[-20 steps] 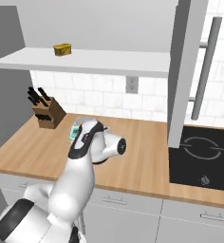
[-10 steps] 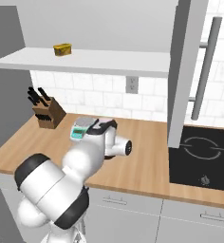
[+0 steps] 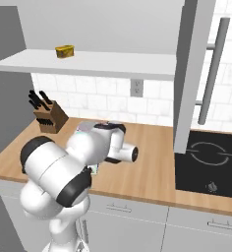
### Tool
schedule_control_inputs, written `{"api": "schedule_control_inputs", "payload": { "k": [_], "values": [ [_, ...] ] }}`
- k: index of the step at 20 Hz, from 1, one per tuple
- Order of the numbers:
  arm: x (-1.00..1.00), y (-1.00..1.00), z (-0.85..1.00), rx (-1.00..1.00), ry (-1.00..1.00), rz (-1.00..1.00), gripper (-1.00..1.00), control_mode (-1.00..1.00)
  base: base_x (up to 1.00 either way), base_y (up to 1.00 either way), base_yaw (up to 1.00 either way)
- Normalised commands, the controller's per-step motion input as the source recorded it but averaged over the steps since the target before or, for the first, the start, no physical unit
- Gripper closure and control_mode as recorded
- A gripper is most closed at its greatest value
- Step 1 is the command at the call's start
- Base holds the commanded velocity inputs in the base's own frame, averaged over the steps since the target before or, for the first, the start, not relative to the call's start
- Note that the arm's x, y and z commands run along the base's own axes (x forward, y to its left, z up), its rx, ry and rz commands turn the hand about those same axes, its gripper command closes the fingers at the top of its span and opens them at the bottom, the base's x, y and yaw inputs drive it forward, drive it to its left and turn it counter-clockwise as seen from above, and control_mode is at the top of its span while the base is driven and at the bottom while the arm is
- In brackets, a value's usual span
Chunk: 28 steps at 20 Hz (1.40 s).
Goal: Pick the canned food and place it on the digital scale for weighing, and close the cabinet.
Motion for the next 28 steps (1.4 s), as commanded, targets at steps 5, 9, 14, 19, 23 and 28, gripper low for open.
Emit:
{"api": "schedule_control_inputs", "payload": {
  "k": [5,9,14,19,23,28],
  "values": [
    [0.13,0.13,-0.34,-0.04,-0.05,0.00,1.00,-1.00,0.00,0.00,0.00],
    [0.00,0.24,-0.19,-0.04,-0.10,0.00,1.00,-1.00,0.00,0.00,0.00],
    [0.00,0.21,-0.19,-0.02,-0.08,0.00,-1.00,-1.00,0.00,0.00,0.00],
    [-0.09,0.01,-0.07,0.00,0.00,0.00,-1.00,-1.00,0.00,0.00,0.00],
    [-0.24,0.00,0.00,0.00,0.00,0.00,-1.00,-1.00,0.00,0.00,0.00],
    [-0.08,0.00,0.00,0.00,0.00,0.00,-1.00,-1.00,0.00,0.00,0.00]
  ]
}}
